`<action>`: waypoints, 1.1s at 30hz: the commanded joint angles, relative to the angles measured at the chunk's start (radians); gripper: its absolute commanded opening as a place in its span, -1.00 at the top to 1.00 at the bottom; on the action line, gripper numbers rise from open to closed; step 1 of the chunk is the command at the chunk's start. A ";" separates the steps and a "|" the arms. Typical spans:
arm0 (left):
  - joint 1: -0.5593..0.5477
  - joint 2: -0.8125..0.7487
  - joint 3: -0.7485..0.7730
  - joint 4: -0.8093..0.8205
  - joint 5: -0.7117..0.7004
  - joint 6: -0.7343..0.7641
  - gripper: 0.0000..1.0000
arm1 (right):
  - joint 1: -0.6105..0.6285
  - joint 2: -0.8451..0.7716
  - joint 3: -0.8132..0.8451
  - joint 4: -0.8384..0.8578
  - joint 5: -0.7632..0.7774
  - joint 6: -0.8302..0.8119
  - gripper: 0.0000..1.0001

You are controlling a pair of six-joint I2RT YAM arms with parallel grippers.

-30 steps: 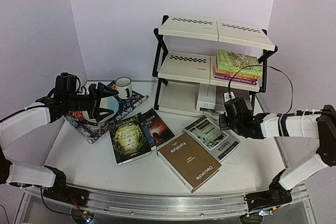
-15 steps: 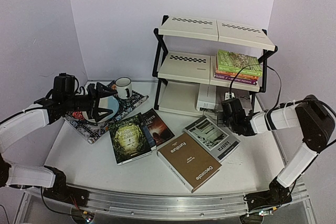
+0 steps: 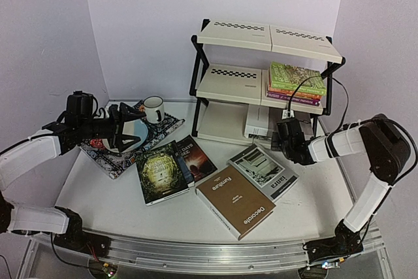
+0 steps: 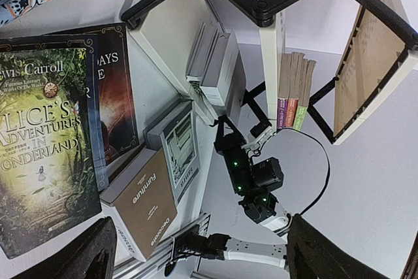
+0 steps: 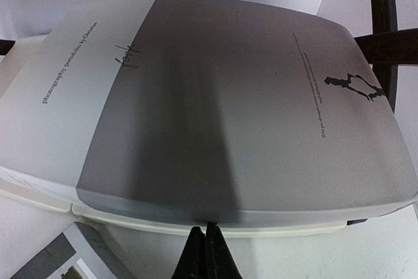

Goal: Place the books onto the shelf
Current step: Adjust the book at the book pile on the shelf.

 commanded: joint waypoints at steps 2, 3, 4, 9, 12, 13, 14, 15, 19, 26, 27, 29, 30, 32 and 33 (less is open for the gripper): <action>0.002 0.001 0.003 0.005 -0.003 0.008 -0.83 | -0.014 0.028 0.056 0.052 0.034 -0.027 1.00; 0.003 0.001 0.002 0.005 -0.005 0.008 -0.83 | -0.017 0.033 0.062 0.055 0.035 -0.032 1.00; 0.003 0.002 0.002 0.006 -0.006 0.008 -0.83 | -0.020 0.039 0.071 0.057 0.034 -0.036 1.00; 0.003 0.005 -0.002 0.006 -0.007 0.008 -0.83 | -0.028 0.060 0.093 0.069 0.035 -0.050 1.00; 0.002 0.005 -0.002 0.006 -0.008 0.008 -0.83 | -0.031 0.053 0.092 0.070 0.054 -0.057 1.00; 0.002 0.005 -0.002 0.006 -0.009 0.008 -0.83 | -0.031 0.050 0.090 0.070 0.057 -0.062 1.00; 0.002 0.005 -0.002 0.005 -0.009 0.008 -0.83 | -0.031 0.046 0.088 0.070 0.061 -0.067 1.00; 0.003 0.005 -0.002 0.005 -0.010 0.008 -0.83 | -0.031 0.043 0.085 0.069 0.068 -0.073 1.00; 0.003 0.010 -0.002 0.006 -0.011 0.010 -0.83 | -0.038 0.020 0.065 0.069 0.105 -0.086 1.00; 0.002 0.012 -0.002 0.006 -0.012 0.010 -0.83 | -0.070 -0.013 0.033 0.069 0.097 -0.093 1.00; 0.002 0.012 -0.002 0.005 -0.012 0.010 -0.83 | -0.072 -0.015 0.033 0.070 0.091 -0.096 1.00; 0.002 0.012 -0.001 0.006 -0.012 0.010 -0.83 | -0.074 -0.017 0.035 0.070 0.076 -0.103 1.00; 0.002 0.010 -0.002 0.006 -0.013 0.010 -0.83 | -0.075 -0.017 0.037 0.070 0.068 -0.105 1.00; 0.003 0.009 -0.003 0.005 -0.014 0.010 -0.83 | -0.076 -0.016 0.044 0.076 0.049 -0.116 1.00; 0.002 0.008 -0.003 0.005 -0.014 0.010 -0.83 | -0.075 -0.016 0.046 0.077 0.039 -0.120 1.00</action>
